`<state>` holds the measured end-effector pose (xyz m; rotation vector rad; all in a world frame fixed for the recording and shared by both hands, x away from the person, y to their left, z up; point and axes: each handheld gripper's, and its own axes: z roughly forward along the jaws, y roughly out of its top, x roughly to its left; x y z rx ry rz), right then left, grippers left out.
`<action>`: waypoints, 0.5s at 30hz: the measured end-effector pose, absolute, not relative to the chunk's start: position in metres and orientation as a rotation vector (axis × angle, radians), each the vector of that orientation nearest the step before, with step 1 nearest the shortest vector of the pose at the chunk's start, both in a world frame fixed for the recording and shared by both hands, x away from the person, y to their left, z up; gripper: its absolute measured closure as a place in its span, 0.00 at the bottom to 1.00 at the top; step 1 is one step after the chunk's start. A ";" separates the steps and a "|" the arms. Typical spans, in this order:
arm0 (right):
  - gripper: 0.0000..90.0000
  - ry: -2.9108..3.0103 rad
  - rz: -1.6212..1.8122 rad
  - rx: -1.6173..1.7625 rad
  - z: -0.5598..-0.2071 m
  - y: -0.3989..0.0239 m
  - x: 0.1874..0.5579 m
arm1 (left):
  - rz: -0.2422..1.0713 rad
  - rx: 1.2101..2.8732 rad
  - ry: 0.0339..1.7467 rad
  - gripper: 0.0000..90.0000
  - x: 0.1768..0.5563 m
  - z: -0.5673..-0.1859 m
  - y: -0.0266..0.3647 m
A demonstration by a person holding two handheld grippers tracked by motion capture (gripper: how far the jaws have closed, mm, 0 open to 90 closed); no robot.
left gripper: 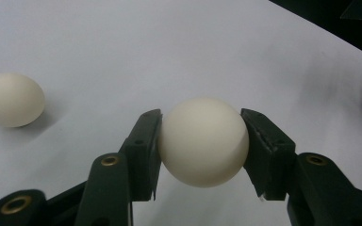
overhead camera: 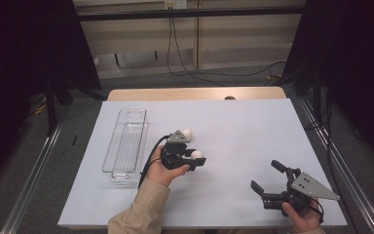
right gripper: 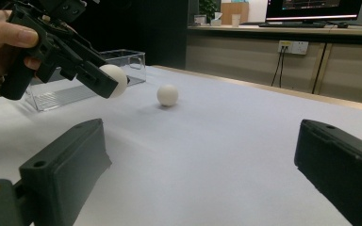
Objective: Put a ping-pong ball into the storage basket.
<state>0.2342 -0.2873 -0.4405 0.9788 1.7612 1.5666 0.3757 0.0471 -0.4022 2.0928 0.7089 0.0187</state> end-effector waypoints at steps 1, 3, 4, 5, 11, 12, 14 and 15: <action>0.03 1.763 1.564 0.977 -0.441 -0.287 0.234 | 0.019 2.092 0.710 0.56 0.376 -0.402 0.047; 0.03 1.763 1.566 0.978 -0.441 -0.287 0.234 | 0.022 2.091 0.710 0.56 0.376 -0.402 0.048; 0.03 1.761 1.567 0.980 -0.441 -0.287 0.234 | 0.024 2.093 0.708 0.56 0.376 -0.402 0.049; 0.03 1.761 1.567 0.980 -0.441 -0.287 0.234 | 0.024 2.090 0.712 0.56 0.376 -0.402 0.049; 0.03 1.764 1.565 0.978 -0.441 -0.287 0.234 | 0.027 2.090 0.722 0.56 0.378 -0.401 0.052; 0.03 1.763 1.565 0.978 -0.441 -0.287 0.234 | 0.027 2.090 0.725 0.56 0.378 -0.401 0.052; 0.03 1.764 1.564 0.979 -0.441 -0.287 0.234 | 0.029 2.088 0.728 0.56 0.378 -0.401 0.053; 0.03 1.764 1.564 0.978 -0.441 -0.287 0.234 | 0.031 2.087 0.728 0.56 0.378 -0.401 0.054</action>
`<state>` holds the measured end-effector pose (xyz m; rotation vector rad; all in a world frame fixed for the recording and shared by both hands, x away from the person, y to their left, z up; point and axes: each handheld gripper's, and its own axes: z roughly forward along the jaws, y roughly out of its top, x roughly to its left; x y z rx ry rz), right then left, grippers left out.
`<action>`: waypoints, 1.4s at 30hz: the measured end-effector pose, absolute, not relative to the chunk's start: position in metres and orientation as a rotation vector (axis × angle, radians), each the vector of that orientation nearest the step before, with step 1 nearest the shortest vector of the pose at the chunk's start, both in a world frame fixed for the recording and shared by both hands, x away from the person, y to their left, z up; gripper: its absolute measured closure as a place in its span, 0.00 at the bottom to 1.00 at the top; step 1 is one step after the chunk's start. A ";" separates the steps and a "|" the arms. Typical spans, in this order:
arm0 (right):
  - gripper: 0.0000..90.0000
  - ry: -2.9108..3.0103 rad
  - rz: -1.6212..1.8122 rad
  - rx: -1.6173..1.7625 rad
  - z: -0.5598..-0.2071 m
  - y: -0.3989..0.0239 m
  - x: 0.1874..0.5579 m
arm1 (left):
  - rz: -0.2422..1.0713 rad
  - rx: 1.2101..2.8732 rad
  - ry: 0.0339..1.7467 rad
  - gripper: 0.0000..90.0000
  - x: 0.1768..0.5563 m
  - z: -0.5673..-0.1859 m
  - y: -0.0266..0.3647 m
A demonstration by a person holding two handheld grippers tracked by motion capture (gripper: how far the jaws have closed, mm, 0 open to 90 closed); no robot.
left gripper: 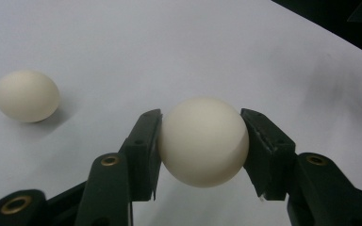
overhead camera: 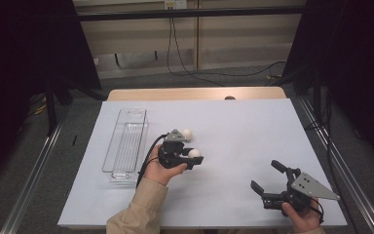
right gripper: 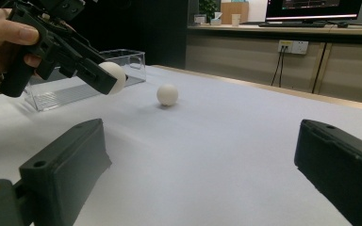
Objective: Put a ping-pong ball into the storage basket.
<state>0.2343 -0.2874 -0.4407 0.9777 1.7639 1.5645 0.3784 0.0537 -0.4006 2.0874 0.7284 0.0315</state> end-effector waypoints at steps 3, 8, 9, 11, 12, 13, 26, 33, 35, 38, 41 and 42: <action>0.03 1.764 1.565 0.977 -0.441 -0.287 0.234 | 0.034 2.084 0.740 0.56 0.379 -0.400 0.056; 0.03 1.764 1.564 0.976 -0.441 -0.287 0.234 | 0.040 2.080 0.748 0.56 0.380 -0.399 0.059; 0.03 1.764 1.566 0.977 -0.441 -0.287 0.234 | 0.042 2.080 0.751 0.56 0.380 -0.399 0.060; 0.03 1.764 1.566 0.977 -0.441 -0.287 0.234 | 0.043 2.083 0.754 0.56 0.381 -0.399 0.061; 0.03 1.764 1.566 0.977 -0.441 -0.287 0.234 | 0.044 2.077 0.757 0.56 0.381 -0.399 0.061; 0.03 1.764 1.565 0.977 -0.441 -0.287 0.234 | 0.046 2.076 0.758 0.56 0.381 -0.399 0.062; 0.03 1.763 1.565 0.977 -0.441 -0.287 0.234 | 0.058 2.069 0.779 0.56 0.383 -0.398 0.068; 0.03 1.763 1.565 0.977 -0.441 -0.287 0.234 | 0.065 2.065 0.784 0.56 0.383 -0.396 0.071; 0.03 1.763 1.564 0.976 -0.441 -0.287 0.234 | 0.067 2.068 0.783 0.56 0.384 -0.396 0.072; 0.03 1.764 1.564 0.977 -0.441 -0.287 0.234 | 0.072 2.065 0.792 0.56 0.384 -0.395 0.074; 0.03 1.764 1.564 0.976 -0.441 -0.287 0.234 | 0.074 2.060 0.797 0.56 0.385 -0.395 0.075; 0.03 1.764 1.565 0.975 -0.441 -0.287 0.234 | 0.075 2.059 0.798 0.56 0.385 -0.395 0.076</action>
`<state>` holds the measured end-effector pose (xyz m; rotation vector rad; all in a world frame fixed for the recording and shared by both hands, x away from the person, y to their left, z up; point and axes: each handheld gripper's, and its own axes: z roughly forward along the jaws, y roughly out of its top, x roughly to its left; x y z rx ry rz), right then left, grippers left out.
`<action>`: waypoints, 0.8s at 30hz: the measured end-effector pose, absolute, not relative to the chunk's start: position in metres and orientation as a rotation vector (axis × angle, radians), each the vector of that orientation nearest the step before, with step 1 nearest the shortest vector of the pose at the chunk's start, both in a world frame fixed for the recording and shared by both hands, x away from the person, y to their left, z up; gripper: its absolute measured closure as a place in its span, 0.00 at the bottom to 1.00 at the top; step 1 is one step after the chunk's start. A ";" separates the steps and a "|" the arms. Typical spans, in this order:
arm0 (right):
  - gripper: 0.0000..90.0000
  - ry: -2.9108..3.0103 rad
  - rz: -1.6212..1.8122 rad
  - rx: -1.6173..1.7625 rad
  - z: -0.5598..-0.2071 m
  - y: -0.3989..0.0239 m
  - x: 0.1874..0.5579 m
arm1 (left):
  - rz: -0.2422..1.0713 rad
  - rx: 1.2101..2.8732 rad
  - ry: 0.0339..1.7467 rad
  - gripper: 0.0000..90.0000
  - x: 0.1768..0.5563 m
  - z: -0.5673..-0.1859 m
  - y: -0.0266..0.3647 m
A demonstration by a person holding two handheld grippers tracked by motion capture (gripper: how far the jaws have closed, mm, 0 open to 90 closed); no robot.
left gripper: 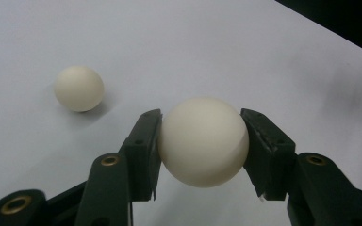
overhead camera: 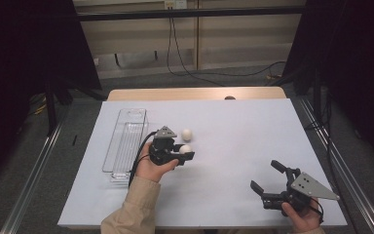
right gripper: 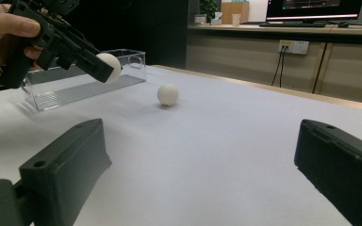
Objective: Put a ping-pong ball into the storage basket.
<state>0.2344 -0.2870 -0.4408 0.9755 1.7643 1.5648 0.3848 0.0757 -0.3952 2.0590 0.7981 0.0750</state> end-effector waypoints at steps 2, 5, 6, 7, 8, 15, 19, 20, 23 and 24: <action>0.03 1.764 1.565 0.976 -0.441 -0.287 0.234 | 0.078 2.060 0.801 0.56 0.385 -0.395 0.077; 0.03 1.764 1.565 0.976 -0.441 -0.287 0.234 | 0.079 2.059 0.803 0.56 0.385 -0.395 0.078; 0.03 1.764 1.565 0.975 -0.441 -0.287 0.234 | 0.078 2.059 0.804 0.56 0.386 -0.395 0.078; 0.03 1.764 1.564 0.975 -0.441 -0.287 0.234 | 0.082 2.060 0.806 0.56 0.386 -0.395 0.078; 0.03 1.764 1.564 0.976 -0.441 -0.287 0.234 | 0.083 2.060 0.808 0.56 0.386 -0.395 0.079; 0.03 1.764 1.564 0.976 -0.441 -0.287 0.234 | 0.098 2.064 0.812 0.56 0.386 -0.394 0.081; 0.03 1.764 1.564 0.976 -0.441 -0.287 0.234 | 0.101 2.062 0.817 0.56 0.387 -0.393 0.084; 0.03 1.764 1.565 0.976 -0.441 -0.287 0.234 | 0.100 2.059 0.820 0.56 0.387 -0.393 0.084; 0.03 1.767 1.564 0.976 -0.441 -0.287 0.235 | 0.103 2.061 0.826 0.56 0.388 -0.393 0.086; 0.03 1.766 1.564 0.975 -0.441 -0.287 0.235 | 0.104 2.058 0.828 0.56 0.388 -0.393 0.086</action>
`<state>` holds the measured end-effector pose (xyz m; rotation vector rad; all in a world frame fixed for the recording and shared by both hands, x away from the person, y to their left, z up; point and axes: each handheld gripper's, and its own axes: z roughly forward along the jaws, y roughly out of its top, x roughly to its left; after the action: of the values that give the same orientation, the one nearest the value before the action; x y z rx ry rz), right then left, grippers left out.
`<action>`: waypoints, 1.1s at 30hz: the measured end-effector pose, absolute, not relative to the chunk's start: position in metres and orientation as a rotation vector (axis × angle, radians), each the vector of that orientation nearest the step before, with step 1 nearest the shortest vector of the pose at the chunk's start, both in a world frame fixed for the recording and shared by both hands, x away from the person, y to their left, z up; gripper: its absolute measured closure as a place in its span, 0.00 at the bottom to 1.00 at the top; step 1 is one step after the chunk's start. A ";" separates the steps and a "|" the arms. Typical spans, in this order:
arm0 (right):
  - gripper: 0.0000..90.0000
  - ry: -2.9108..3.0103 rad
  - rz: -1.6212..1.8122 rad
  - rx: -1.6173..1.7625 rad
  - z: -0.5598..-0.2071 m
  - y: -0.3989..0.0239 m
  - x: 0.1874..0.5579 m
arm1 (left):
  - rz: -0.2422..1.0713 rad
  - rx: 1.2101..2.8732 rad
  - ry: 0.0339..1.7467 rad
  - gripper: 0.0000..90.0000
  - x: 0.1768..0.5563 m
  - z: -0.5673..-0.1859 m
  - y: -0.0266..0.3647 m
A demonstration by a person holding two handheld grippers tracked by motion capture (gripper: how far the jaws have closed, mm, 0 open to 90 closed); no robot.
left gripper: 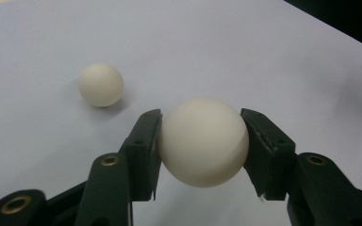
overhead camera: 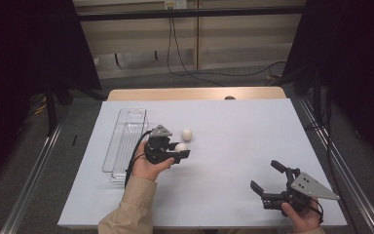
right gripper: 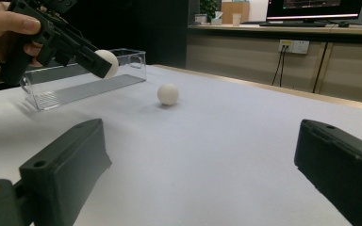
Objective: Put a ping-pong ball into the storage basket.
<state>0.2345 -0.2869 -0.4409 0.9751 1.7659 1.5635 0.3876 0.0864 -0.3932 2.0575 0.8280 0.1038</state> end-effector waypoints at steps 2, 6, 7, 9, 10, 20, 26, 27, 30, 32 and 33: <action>0.03 1.766 1.564 0.975 -0.441 -0.287 0.234 | 0.106 2.055 0.831 0.56 0.388 -0.393 0.087; 0.03 1.765 1.564 0.977 -0.441 -0.287 0.235 | 0.110 2.055 0.831 0.56 0.388 -0.392 0.089; 0.03 1.766 1.564 0.977 -0.441 -0.287 0.235 | 0.109 2.054 0.832 0.56 0.388 -0.392 0.089; 0.03 1.766 1.564 0.975 -0.441 -0.287 0.235 | 0.113 2.051 0.836 0.56 0.388 -0.392 0.090; 0.03 1.766 1.564 0.976 -0.441 -0.287 0.234 | 0.113 2.052 0.836 0.56 0.388 -0.392 0.091; 0.03 1.766 1.564 0.978 -0.441 -0.286 0.234 | 0.126 2.049 0.849 0.56 0.388 -0.390 0.094; 0.03 1.764 1.563 0.978 -0.441 -0.287 0.234 | 0.130 2.046 0.857 0.56 0.389 -0.389 0.097; 0.03 1.764 1.563 0.979 -0.441 -0.287 0.234 | 0.133 2.049 0.855 0.56 0.389 -0.389 0.097; 0.03 1.764 1.563 0.979 -0.441 -0.287 0.234 | 0.136 2.045 0.860 0.56 0.389 -0.389 0.099; 0.03 1.764 1.563 0.979 -0.441 -0.287 0.235 | 0.133 2.039 0.867 0.56 0.390 -0.389 0.100; 0.03 1.764 1.563 0.979 -0.441 -0.287 0.235 | 0.134 2.039 0.869 0.56 0.390 -0.389 0.101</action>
<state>0.2346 -0.2871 -0.4411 0.9794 1.7639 1.5632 0.3899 0.1009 -0.3886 2.0395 0.8686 0.1342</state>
